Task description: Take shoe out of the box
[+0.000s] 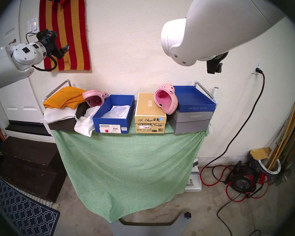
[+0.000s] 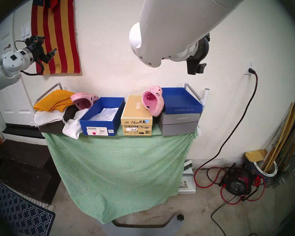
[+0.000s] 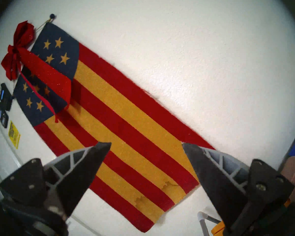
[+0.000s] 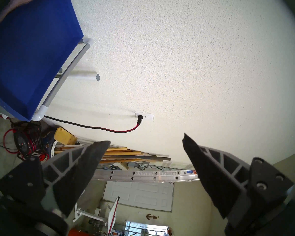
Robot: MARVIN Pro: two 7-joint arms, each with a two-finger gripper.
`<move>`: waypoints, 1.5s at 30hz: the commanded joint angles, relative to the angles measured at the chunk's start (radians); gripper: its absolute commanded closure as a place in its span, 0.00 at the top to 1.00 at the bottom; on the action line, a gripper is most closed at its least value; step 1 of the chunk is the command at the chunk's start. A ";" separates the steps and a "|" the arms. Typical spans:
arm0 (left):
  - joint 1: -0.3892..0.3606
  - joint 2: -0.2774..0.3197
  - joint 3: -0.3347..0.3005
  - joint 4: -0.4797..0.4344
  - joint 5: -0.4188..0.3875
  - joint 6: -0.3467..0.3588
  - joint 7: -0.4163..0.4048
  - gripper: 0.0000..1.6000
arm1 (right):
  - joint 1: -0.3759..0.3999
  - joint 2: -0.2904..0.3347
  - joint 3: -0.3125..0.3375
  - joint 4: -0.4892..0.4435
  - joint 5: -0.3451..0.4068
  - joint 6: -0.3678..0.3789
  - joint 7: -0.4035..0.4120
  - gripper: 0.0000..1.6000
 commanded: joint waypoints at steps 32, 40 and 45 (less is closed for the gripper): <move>-0.003 0.008 -0.004 -0.024 0.004 0.020 0.084 1.00 | -0.005 0.002 0.002 0.003 0.019 0.005 -0.032 1.00; -0.003 0.008 -0.003 -0.024 0.003 0.019 0.084 1.00 | -0.005 0.002 0.002 0.003 0.018 0.005 -0.032 1.00; -0.003 0.008 -0.003 -0.024 0.003 0.019 0.084 1.00 | -0.005 0.002 0.002 0.003 0.018 0.005 -0.032 1.00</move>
